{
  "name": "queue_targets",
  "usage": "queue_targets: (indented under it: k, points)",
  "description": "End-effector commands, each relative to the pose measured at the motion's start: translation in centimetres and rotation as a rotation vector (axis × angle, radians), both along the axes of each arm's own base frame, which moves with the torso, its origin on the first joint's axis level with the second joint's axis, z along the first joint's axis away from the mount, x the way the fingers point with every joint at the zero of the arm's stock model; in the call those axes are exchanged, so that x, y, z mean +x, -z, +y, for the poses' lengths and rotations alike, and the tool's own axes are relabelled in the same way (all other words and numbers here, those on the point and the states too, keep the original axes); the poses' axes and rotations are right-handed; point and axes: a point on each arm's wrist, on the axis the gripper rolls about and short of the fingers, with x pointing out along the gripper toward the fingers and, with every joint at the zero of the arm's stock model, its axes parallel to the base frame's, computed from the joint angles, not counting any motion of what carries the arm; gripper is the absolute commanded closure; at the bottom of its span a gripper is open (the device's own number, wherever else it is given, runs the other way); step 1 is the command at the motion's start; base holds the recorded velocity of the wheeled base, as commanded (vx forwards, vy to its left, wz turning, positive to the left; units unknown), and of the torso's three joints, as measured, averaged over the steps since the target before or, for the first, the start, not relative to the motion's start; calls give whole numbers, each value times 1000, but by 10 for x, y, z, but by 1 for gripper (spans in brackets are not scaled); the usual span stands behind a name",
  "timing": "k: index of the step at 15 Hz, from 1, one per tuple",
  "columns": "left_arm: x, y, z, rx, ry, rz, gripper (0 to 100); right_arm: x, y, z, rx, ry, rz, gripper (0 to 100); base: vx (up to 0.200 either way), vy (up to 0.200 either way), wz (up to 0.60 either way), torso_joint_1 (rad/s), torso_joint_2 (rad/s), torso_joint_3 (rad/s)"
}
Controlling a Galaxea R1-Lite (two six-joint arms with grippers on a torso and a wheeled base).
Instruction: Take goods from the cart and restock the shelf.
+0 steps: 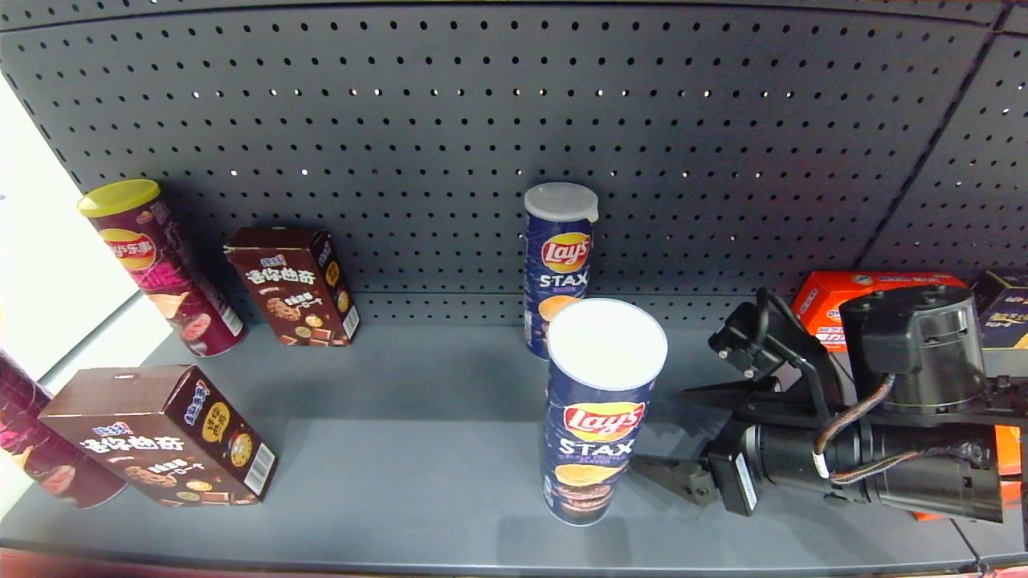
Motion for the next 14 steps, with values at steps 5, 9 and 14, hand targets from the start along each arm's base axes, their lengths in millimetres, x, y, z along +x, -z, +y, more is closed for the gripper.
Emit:
queue_targets:
  k: [5, 9, 14]
  points:
    - [0, 0, 0, 0, 0, 1, 0, 3, 4, 6, -1, -16, 2, 0, 0, 0, 0, 0, 0, 0]
    - [0, 0, 0, 0, 0, 1, 0, 3, 5, 8, 1, -17, -1, 0, 0, 0, 0, 0, 0, 0]
    - [0, 0, 0, 0, 0, 0, 0, 6, 3, 15, 4, -32, -4, 0, 0, 0, 0, 0, 0, 0]
